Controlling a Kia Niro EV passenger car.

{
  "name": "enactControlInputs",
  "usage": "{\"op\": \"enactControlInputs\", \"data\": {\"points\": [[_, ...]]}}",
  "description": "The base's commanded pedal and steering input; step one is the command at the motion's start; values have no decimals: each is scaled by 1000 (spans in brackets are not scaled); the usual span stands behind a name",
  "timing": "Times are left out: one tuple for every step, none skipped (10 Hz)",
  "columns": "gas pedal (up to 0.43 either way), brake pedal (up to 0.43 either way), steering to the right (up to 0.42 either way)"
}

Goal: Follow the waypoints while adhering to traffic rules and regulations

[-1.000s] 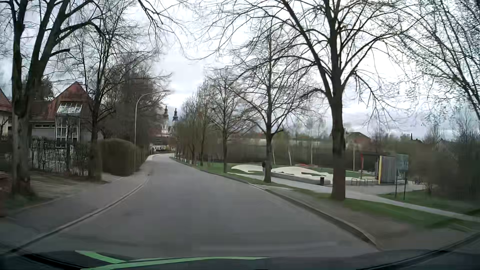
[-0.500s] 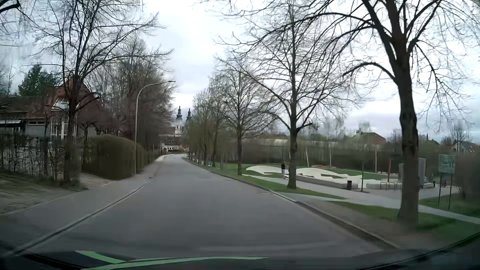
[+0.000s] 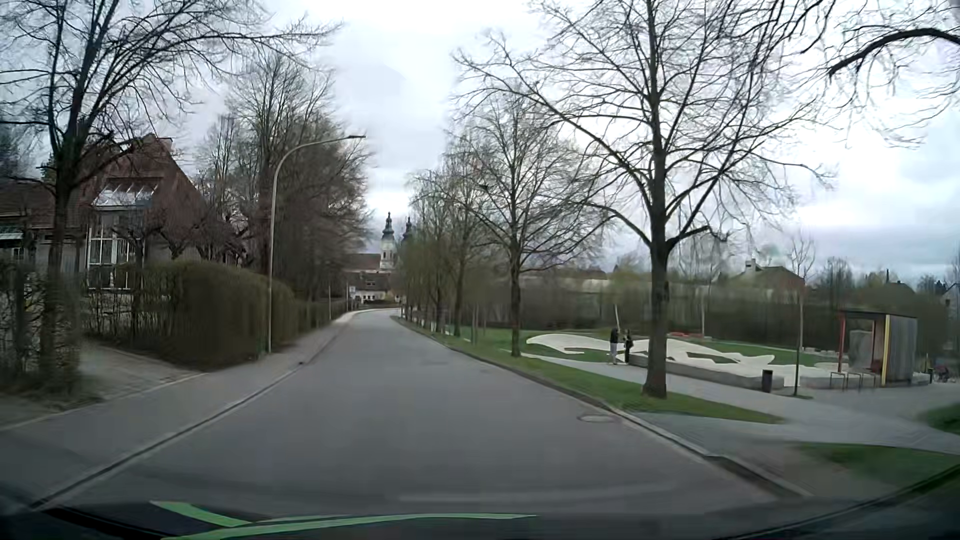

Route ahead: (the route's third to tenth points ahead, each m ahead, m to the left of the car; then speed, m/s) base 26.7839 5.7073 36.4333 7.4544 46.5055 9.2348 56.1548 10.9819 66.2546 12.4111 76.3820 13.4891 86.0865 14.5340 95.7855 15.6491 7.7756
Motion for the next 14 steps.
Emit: {"op": "enactControlInputs", "data": {"points": [[28, 0, -56], [28, 0, -55], [28, 0, -53], [28, 0, -50], [28, 0, -46], [28, 0, -45], [28, 0, -42], [28, 0, -40], [28, 0, -37], [28, 0, -35], [28, 0, -33], [28, 0, -29], [28, 0, -26], [28, 0, -24]]}}
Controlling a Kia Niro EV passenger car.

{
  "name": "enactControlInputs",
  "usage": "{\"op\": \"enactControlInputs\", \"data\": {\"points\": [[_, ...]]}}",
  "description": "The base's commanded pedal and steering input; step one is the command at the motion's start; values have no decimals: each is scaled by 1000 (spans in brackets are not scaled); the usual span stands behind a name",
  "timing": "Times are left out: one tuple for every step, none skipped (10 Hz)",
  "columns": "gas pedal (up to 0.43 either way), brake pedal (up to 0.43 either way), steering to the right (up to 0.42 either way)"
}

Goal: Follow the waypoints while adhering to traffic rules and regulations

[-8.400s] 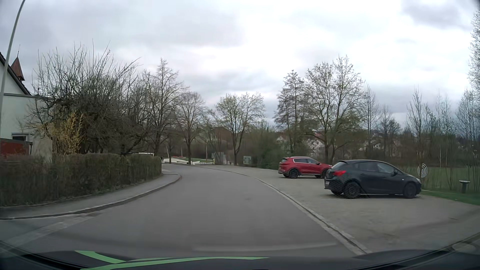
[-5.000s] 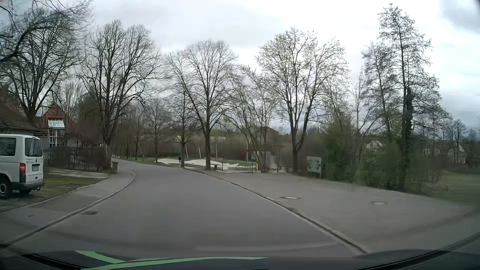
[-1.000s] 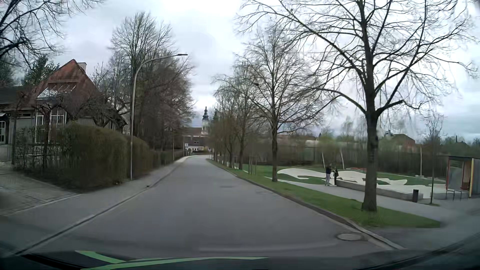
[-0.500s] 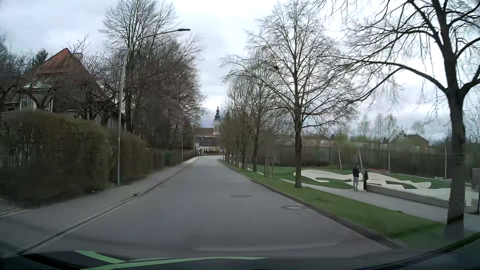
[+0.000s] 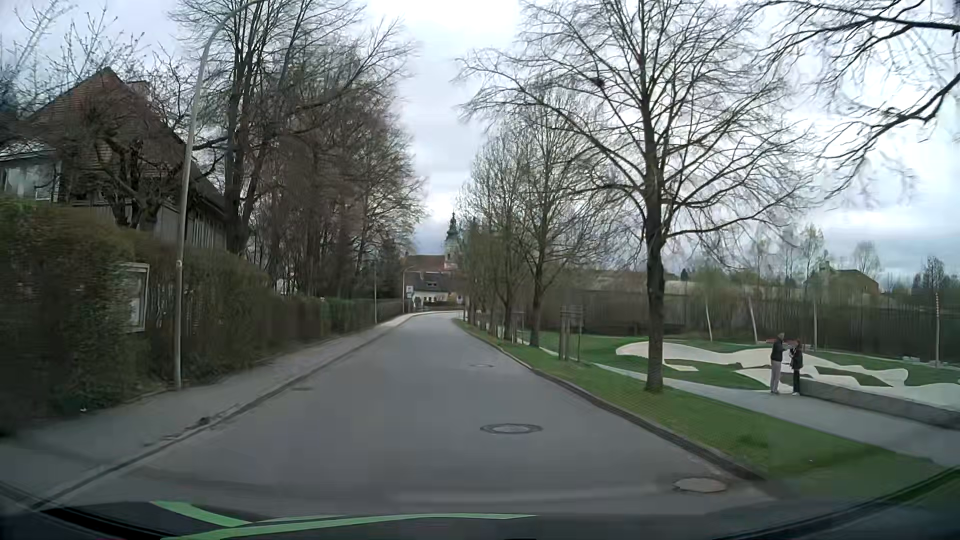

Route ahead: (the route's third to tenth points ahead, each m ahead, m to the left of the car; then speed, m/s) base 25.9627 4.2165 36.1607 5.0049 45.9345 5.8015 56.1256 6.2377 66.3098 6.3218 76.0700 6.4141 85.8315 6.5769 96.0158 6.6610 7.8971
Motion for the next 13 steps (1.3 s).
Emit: {"op": "enactControlInputs", "data": {"points": [[28, 0, -23], [28, 0, -21], [28, 0, -20], [28, 0, -20], [28, 0, -19], [28, 0, -18], [28, 0, -16], [28, 0, -14], [28, 0, -13], [28, 0, -11], [28, 0, -11], [28, 0, -11], [28, 0, -11]]}}
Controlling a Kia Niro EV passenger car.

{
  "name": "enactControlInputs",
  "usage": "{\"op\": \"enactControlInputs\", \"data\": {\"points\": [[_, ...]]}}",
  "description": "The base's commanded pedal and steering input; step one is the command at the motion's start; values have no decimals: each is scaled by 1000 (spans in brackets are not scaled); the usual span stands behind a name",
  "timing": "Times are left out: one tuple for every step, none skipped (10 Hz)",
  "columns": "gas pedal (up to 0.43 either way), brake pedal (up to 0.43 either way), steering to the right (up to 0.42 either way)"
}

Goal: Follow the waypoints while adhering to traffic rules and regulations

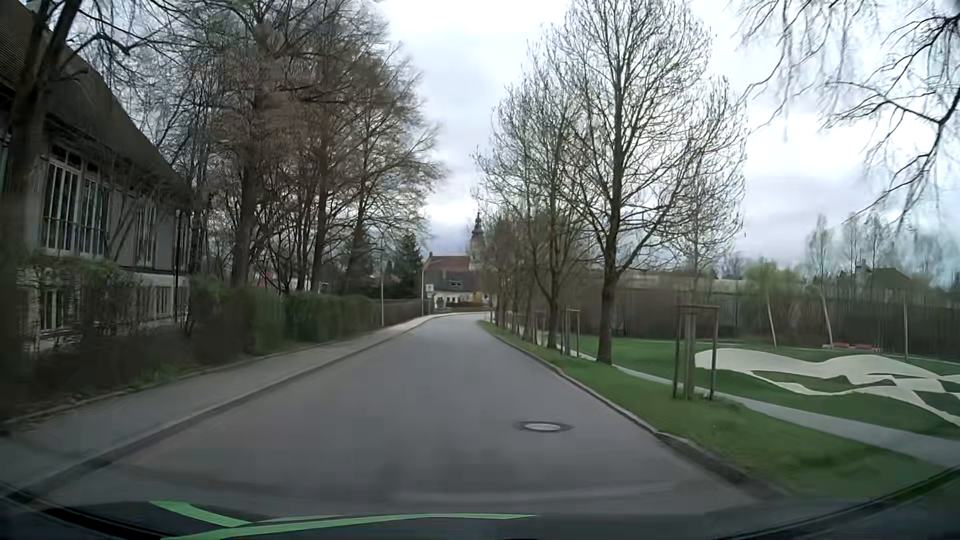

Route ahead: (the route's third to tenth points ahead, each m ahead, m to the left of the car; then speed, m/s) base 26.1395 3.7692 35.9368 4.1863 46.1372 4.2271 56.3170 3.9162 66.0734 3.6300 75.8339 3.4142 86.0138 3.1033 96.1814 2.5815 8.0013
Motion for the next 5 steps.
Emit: {"op": "enactControlInputs", "data": {"points": [[28, 0, -11], [28, 0, -11], [28, 0, -11], [20, 0, -11], [20, 0, -10]]}}
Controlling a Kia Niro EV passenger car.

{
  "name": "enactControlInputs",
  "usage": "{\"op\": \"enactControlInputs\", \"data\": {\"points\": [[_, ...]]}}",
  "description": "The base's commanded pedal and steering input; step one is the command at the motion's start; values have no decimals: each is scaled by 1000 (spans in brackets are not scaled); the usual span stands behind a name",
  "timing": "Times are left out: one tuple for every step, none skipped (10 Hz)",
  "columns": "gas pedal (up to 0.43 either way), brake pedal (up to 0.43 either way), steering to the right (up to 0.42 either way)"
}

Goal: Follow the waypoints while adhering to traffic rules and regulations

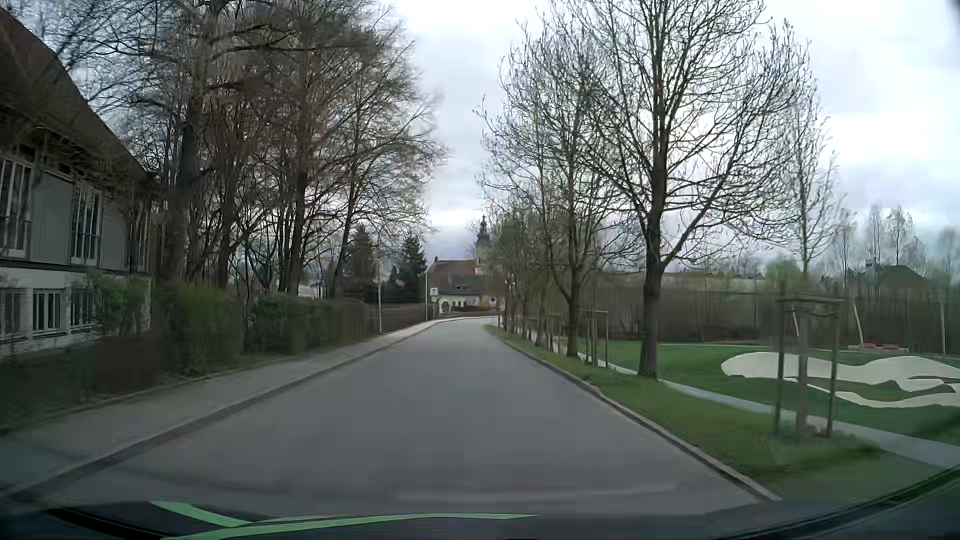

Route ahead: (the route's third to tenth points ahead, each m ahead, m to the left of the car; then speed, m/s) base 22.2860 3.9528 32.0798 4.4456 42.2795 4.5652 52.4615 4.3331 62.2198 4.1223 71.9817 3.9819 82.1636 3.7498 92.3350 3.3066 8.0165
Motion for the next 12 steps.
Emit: {"op": "enactControlInputs", "data": {"points": [[8, 0, -8], [8, 0, -6], [8, 0, -6], [8, 0, -4], [8, 0, -3], [8, 0, -3], [8, 0, -1], [8, 0, 2], [8, 0, 3], [8, 0, 3], [8, 0, 3], [8, 0, 3]]}}
